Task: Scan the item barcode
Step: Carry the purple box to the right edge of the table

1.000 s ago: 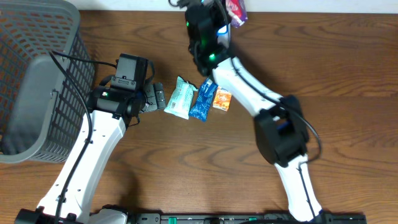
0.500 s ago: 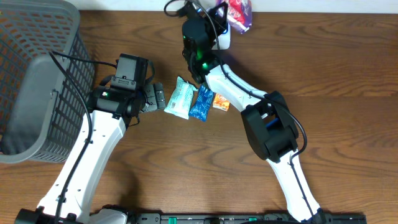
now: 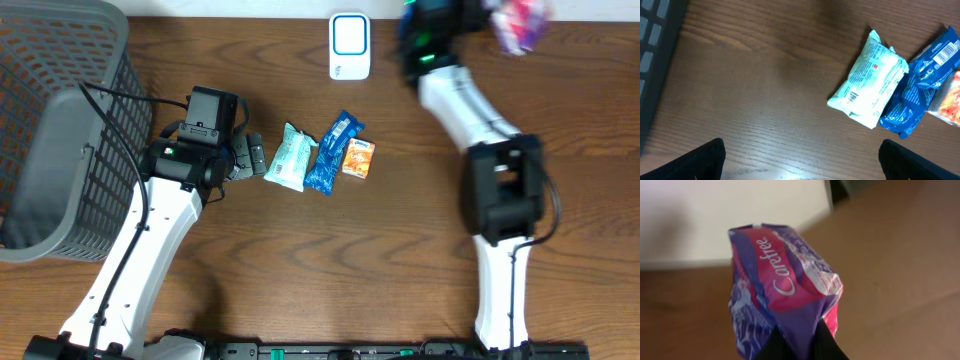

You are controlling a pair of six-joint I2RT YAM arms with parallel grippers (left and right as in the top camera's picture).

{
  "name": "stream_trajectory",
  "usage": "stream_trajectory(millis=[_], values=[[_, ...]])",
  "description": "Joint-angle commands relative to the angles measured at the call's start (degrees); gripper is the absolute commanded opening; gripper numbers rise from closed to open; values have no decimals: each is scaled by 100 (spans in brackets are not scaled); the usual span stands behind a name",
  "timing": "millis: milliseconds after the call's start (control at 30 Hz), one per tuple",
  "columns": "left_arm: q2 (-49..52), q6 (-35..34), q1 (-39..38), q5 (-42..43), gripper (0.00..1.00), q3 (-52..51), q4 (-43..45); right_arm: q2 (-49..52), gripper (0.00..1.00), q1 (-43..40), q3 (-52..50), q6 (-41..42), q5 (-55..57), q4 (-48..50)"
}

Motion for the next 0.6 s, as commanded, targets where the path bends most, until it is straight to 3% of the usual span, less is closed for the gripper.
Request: stream_trajectory(millis=[0,100,133,233,400,467,500,567], values=[[26,-76,13,-74,98,44,-20,-199,1,-776,52,1099,636,-1043],[26,-76,13,-74,98,44,-20,-199,1,-1198,52,2149,562,-2413],[26,-76,13,-74,98,44,-20,-199,4,-1412,50,2892,332,-3418],[26,-76,13,-74,98,44,-20,-199,5,-1707,50,3783,-361,-4815],[26,-76,13,-74,98,44,-20,-181,1,-2181,50,4708,-1003,-5910],[26,-76,13,-74,98,44,-20,-181,4,-2367,50,4940,-1012,-6144],[26,-76,13,-74,98,44,-20,-181,15,-2433,50,4959,-1075,-6223],[26,-76,13,-74,98,44,-20,-181,57,-2562,50,4959,-1375,-6443]])
